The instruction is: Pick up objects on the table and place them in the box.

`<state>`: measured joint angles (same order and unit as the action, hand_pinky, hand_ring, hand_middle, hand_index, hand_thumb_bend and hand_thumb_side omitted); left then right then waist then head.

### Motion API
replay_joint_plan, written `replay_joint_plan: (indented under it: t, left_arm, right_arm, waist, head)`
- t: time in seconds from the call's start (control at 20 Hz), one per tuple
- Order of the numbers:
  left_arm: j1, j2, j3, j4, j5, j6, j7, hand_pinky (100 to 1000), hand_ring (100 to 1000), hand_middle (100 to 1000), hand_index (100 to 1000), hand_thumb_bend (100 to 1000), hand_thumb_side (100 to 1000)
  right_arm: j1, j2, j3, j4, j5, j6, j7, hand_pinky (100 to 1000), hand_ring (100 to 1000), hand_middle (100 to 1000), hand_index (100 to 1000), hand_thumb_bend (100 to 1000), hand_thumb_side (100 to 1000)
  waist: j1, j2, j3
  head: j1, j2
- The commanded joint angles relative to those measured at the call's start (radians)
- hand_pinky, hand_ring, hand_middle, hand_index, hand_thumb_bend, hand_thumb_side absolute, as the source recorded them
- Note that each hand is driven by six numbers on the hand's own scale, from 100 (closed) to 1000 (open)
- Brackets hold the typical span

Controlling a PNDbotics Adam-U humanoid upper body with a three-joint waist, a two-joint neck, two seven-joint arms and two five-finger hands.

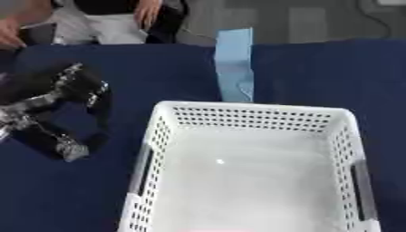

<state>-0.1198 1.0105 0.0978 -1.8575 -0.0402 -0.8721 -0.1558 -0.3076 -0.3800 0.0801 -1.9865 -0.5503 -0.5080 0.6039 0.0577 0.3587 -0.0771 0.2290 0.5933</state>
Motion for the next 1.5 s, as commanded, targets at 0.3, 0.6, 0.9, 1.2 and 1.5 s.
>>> replay_joint_plan:
  t: [0.3,0.6,0.9,1.2,1.5]
  left_arm:
    - [0.061,-0.194,0.07,0.007,0.174,0.139,0.07,248,369,498,593,100,598]
    - [0.088,-0.256,0.099,-0.027,0.263,0.184,0.08,357,449,574,662,100,622]
    - [0.078,-0.238,0.086,-0.003,0.312,0.204,0.046,424,523,642,722,100,512]
    - [0.038,-0.144,0.066,0.042,0.373,0.302,0.0,547,608,748,797,314,390]
    - [-0.032,-0.059,0.057,0.116,0.375,0.318,-0.006,618,673,795,840,379,364]
  right_arm:
    - [0.01,0.002,0.0,-0.013,0.038,-0.324,0.303,782,676,690,100,100,847]
    - [0.017,0.006,0.002,-0.013,0.055,-0.333,0.303,782,677,690,100,100,847]
    - [0.011,0.003,0.004,-0.013,0.05,-0.332,0.303,783,678,691,100,100,846]
    - [0.01,-0.001,0.009,-0.013,0.056,-0.337,0.303,784,678,691,100,100,846]
    - [0.006,-0.005,0.012,-0.013,0.051,-0.336,0.303,782,677,690,100,100,847]
  waist:
    - [-0.013,-0.005,0.017]
    - [-0.015,-0.004,0.023]
    - [-0.011,-0.002,0.016]
    - [-0.005,0.001,0.012]
    - [0.0,-0.001,0.005]
  head:
    - [-0.007,-0.005]
    - [-0.008,0.001]
    - [-0.013,0.003]
    - [-0.015,0.005]
    - [-0.011,0.002]
